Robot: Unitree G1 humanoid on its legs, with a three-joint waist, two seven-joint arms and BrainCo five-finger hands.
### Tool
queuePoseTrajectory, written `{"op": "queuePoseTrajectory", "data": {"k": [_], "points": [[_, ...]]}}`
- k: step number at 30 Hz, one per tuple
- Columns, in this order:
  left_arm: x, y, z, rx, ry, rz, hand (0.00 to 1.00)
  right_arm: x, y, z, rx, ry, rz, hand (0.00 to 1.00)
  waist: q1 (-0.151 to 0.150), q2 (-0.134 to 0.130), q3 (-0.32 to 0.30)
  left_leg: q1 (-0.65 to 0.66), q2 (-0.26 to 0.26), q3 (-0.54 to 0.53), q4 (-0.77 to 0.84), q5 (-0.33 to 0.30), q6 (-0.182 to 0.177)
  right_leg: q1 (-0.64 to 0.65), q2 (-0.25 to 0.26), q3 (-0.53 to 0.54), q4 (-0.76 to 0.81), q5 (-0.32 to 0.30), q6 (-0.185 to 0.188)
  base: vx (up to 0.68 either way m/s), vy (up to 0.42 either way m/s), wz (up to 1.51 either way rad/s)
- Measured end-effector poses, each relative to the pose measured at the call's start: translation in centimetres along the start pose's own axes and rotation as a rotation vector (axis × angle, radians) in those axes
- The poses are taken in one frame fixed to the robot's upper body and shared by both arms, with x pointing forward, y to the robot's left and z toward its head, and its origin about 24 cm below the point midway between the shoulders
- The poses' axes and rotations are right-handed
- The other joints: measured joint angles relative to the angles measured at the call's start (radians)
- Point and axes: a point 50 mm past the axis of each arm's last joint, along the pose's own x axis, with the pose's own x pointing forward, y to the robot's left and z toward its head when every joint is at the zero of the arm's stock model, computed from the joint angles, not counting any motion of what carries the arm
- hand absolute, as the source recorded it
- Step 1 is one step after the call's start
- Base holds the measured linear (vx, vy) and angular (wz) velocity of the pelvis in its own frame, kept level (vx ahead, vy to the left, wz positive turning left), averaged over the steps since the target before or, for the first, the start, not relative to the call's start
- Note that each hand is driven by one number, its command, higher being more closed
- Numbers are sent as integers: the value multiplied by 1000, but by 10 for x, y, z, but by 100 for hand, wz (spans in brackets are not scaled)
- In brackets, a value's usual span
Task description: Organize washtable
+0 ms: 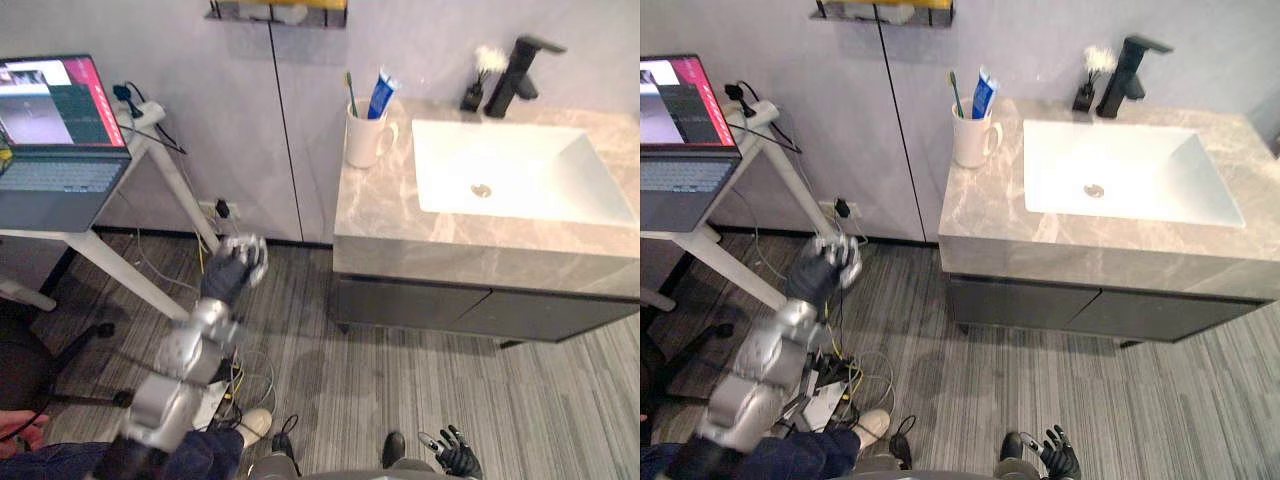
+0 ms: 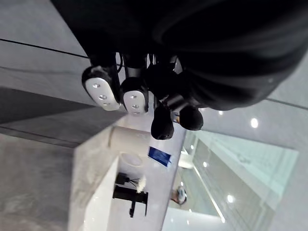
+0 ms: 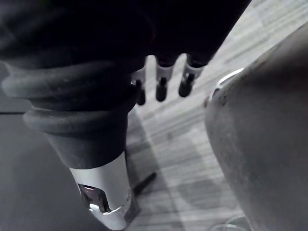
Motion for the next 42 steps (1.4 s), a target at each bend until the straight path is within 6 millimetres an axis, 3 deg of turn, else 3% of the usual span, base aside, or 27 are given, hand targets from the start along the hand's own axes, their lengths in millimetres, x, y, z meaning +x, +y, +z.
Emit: {"op": "queuePoseTrajectory", "data": {"k": [1,2,4,7,11,13,14,17,21,26,29,31,32,33,34,35,37,40,42], "points": [[-21,6,-32,-58,108,99,100,1,-3,-2,6,19,-3,0,12,2,-15,1,14,-7,39,-26,-2,18,9,0,0,-6,-3,1,-3,-4],[-29,9,-45,-85,154,143,100,2,-2,-2,7,20,-2,0,13,3,-16,3,19,-11,51,-35,-4,28,12,0,0,-9,-3,-35,2,2],[-68,23,-99,-122,393,332,100,4,-3,-6,20,59,-9,0,18,5,-32,16,29,-19,64,-49,-9,41,20,-5,12,-31,-9,-69,-5,7],[-115,35,-149,-65,680,487,100,6,6,-6,-9,84,25,0,43,-6,-48,15,29,-23,44,-48,-18,35,20,-16,32,-53,-4,-61,-14,11],[-155,44,-186,-74,919,649,100,11,11,-1,-47,84,46,0,41,-10,-50,13,-9,-75,-36,-2,-19,33,4,-58,23,-55,-2,-8,0,36],[-170,47,-194,-101,980,744,100,13,12,1,-52,87,45,0,42,-9,-50,12,-25,-105,-81,32,-15,39,1,-93,17,-55,-2,62,-17,60],[-175,53,-198,-93,1014,802,0,13,9,-1,-50,101,20,0,43,-12,-50,26,-37,-131,-119,70,-10,53,-2,-123,18,-51,-3,115,-16,54],[-191,55,-203,-118,1075,905,0,16,8,0,-27,107,-3,0,44,-14,-47,40,-46,-161,-147,90,-11,73,-8,-159,19,-56,-2,88,-17,39],[-221,47,-208,-200,1128,1023,0,16,5,-3,11,113,-40,0,49,-10,-32,74,-51,-162,-117,60,-8,103,-26,-153,38,-76,8,42,4,0],[-219,47,-209,-209,1126,1041,0,14,-2,-7,60,121,-84,0,38,-18,-24,52,-81,-150,-78,36,20,48,-87,-139,118,-109,29,-39,83,-8],[-207,51,-208,-182,1108,1024,0,16,-1,-4,53,112,-85,0,38,-23,-12,-16,-94,-119,44,-37,43,-13,-126,-99,187,-127,39,-66,183,-26],[-203,53,-207,-141,1110,1009,0,19,0,3,45,92,-80,0,34,-15,26,-46,-78,-88,142,-105,52,-43,-129,-79,243,-145,-10,-74,176,-50],[-195,56,-206,-108,1101,981,0,20,2,6,36,85,-72,0,27,-23,40,-64,-66,-61,195,-142,68,-66,-124,-73,277,-145,-107,-61,136,-48],[-193,57,-205,-100,1097,976,0,20,3,6,24,83,-68,0,23,-9,45,-69,-61,-53,201,-148,76,-77,-119,-74,281,-119,-127,-77,156,-65],[-191,58,-205,-89,1094,966,0,21,5,9,0,79,-60,0,25,-6,47,-74,-34,-38,187,-148,79,-89,-102,-83,270,-51,-139,-105,143,-71],[-188,58,-203,-73,1081,956,0,23,7,13,-5,63,-51,0,17,-6,56,-71,-6,-8,157,-136,99,-138,-97,-134,435,-62,-125,-83,119,-60],[-177,64,-198,-31,1047,923,0,22,7,11,-9,71,-52,0,7,-27,61,-46,-14,2,128,-120,119,-149,-92,-160,695,-134,-83,-3,57,-23],[-160,62,-195,-23,981,885,0,22,6,10,-23,72,-52,0,11,-41,55,-33,-70,15,89,-87,128,-132,-84,-146,726,-159,-67,120,40,0],[-151,55,-198,-34,969,855,0,22,5,12,-20,64,-56,0,10,-30,50,-24,-90,32,35,-51,143,-110,-69,-122,644,-184,-21,154,26,8]]}}
